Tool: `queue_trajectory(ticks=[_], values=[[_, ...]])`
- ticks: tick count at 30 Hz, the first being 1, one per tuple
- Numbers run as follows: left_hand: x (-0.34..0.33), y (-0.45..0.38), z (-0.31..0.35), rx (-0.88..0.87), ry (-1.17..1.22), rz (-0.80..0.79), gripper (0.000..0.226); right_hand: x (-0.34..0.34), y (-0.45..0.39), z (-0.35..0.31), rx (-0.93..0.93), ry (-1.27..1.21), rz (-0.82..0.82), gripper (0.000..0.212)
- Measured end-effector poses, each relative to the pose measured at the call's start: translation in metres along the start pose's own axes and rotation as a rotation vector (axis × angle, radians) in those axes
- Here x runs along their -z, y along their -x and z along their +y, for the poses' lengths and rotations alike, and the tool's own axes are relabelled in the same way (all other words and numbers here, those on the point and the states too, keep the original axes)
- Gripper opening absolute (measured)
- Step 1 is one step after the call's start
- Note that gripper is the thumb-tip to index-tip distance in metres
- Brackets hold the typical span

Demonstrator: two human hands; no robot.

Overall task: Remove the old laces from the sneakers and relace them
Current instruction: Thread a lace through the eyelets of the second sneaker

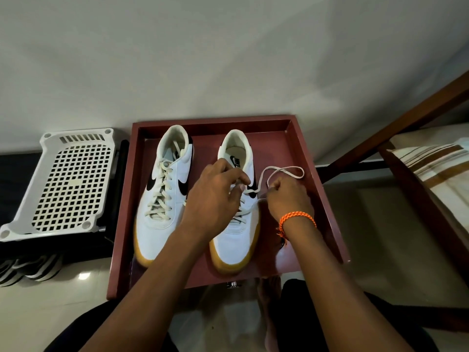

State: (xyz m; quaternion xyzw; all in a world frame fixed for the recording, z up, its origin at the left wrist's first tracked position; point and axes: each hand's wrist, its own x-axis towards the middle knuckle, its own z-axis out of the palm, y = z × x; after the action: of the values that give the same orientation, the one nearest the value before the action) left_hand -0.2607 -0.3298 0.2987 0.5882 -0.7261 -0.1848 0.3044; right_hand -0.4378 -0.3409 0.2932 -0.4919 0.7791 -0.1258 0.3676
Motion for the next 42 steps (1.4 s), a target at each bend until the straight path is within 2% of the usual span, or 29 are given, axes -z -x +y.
queue_trajectory(ticks=[1, 2, 3, 4, 8, 13, 18, 22, 25, 28, 32, 37, 42], values=[[0.000, 0.000, 0.000, 0.000, 0.008, -0.002, 0.014, 0.002, 0.000, 0.002, 0.027, 0.040, 0.056, 0.022], [0.000, 0.000, 0.000, 0.001, 0.015, -0.002, 0.014, 0.003, -0.005, 0.003, 0.122, 0.173, 0.208, 0.018], [0.000, 0.000, -0.001, 0.006, 0.027, 0.000, 0.014, 0.002, -0.008, 0.001, 0.229, 0.284, 0.329, 0.022], [0.000, -0.001, -0.001, 0.015, 0.046, 0.004, 0.014, -0.002, -0.013, 0.002, 0.324, 0.383, 0.373, 0.029], [-0.001, -0.004, -0.003, 0.057, 0.160, 0.023, 0.017, -0.017, -0.016, 0.013, 0.425, 0.572, 0.223, 0.044], [0.006, -0.003, -0.002, 0.125, 0.285, 0.049, 0.019, -0.027, -0.006, 0.010, 0.435, 0.671, 0.278, 0.029], [0.013, -0.006, -0.008, 0.228, 0.399, 0.093, 0.024, -0.017, -0.003, -0.006, 0.395, 0.381, 0.288, 0.017], [0.019, -0.010, -0.011, 0.312, 0.426, 0.137, 0.024, -0.004, 0.001, -0.025, 0.422, 0.055, 0.304, 0.031], [0.018, -0.009, -0.012, 0.335, 0.438, 0.124, 0.027, -0.003, 0.002, -0.028, 0.382, -0.141, 0.199, 0.030], [0.016, -0.008, -0.015, 0.325, 0.422, 0.082, 0.025, -0.003, -0.007, -0.020, 0.332, -0.184, 0.195, 0.031], [0.015, -0.007, -0.017, 0.327, 0.416, 0.074, 0.023, 0.012, -0.019, -0.008, 0.267, -0.097, 0.250, 0.036], [0.014, -0.006, -0.015, 0.341, 0.407, 0.052, 0.023, 0.020, -0.019, 0.000, 0.261, 0.224, 0.207, 0.028], [0.013, -0.005, -0.013, 0.341, 0.420, 0.030, 0.024, -0.002, -0.014, 0.004, 0.467, 0.491, 0.150, 0.054]])
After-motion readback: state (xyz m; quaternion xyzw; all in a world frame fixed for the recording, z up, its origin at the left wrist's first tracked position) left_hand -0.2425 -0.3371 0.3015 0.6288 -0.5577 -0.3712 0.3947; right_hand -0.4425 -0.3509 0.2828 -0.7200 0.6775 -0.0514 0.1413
